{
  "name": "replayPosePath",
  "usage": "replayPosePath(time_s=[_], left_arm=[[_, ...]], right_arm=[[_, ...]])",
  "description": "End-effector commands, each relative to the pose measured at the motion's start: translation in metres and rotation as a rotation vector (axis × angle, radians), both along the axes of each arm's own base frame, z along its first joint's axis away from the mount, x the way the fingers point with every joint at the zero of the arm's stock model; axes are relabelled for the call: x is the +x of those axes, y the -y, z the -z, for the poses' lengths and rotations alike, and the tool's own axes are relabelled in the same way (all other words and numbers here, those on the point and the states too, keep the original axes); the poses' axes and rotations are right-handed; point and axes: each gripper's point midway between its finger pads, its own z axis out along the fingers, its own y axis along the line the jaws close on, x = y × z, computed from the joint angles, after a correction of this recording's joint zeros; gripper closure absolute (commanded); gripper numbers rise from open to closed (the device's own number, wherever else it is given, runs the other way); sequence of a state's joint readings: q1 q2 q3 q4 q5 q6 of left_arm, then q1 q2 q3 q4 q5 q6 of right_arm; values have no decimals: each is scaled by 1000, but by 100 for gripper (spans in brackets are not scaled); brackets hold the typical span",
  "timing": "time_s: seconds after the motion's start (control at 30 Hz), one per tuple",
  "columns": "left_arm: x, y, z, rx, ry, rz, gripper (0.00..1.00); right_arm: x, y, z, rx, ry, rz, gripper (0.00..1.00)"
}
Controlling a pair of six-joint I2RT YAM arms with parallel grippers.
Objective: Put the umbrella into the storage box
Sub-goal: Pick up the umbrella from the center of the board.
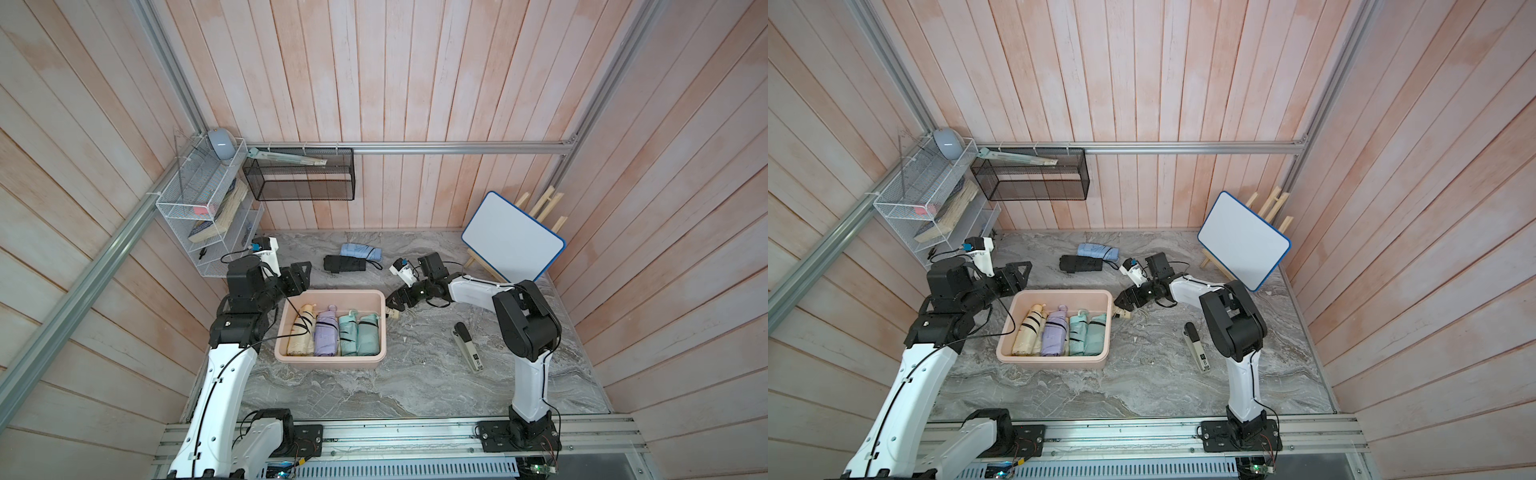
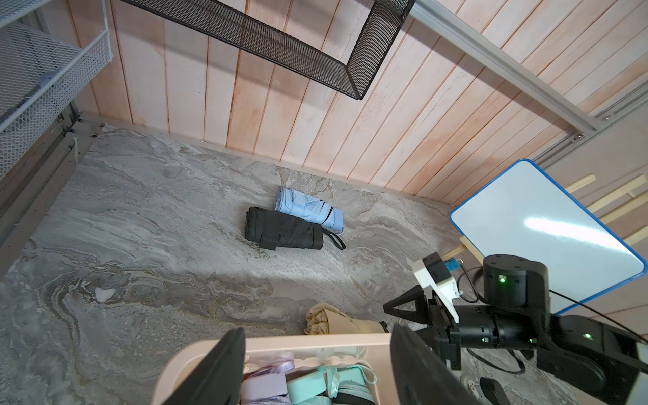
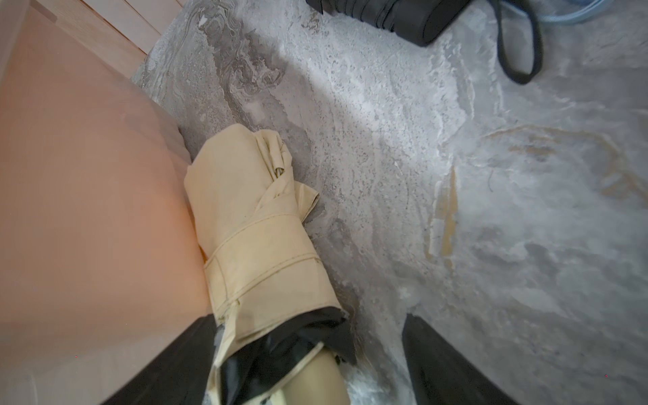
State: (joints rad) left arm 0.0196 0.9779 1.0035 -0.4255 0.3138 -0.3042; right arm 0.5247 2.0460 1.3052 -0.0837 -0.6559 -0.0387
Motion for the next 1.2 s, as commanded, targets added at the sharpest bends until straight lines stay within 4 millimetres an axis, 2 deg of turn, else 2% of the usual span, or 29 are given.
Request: replayPosePath(time_s=[0.0, 0.1, 0.27, 0.37, 0.63, 0.87, 1.17], left_arm=[[-1, 0, -7, 2, 42, 6, 30], [-1, -1, -7, 9, 40, 2, 30], [-3, -2, 5, 10, -1, -6, 30], [-5, -2, 3, 11, 10, -9, 30], [-9, -3, -1, 12, 27, -13, 30], [-10, -4, -3, 10, 38, -17, 30], [-15, -6, -13, 25, 94, -32, 30]], right_arm=[[-13, -4, 9, 5, -54, -60, 12], [-17, -5, 18, -1, -82, -68, 14], [-27, -10, 31, 0, -145, -92, 23], [-29, -13, 36, -4, -155, -103, 27], [-36, -15, 42, -5, -181, -144, 50], [-40, -10, 29, 5, -168, -135, 71], [-33, 20, -13, 100, -113, 1, 79]])
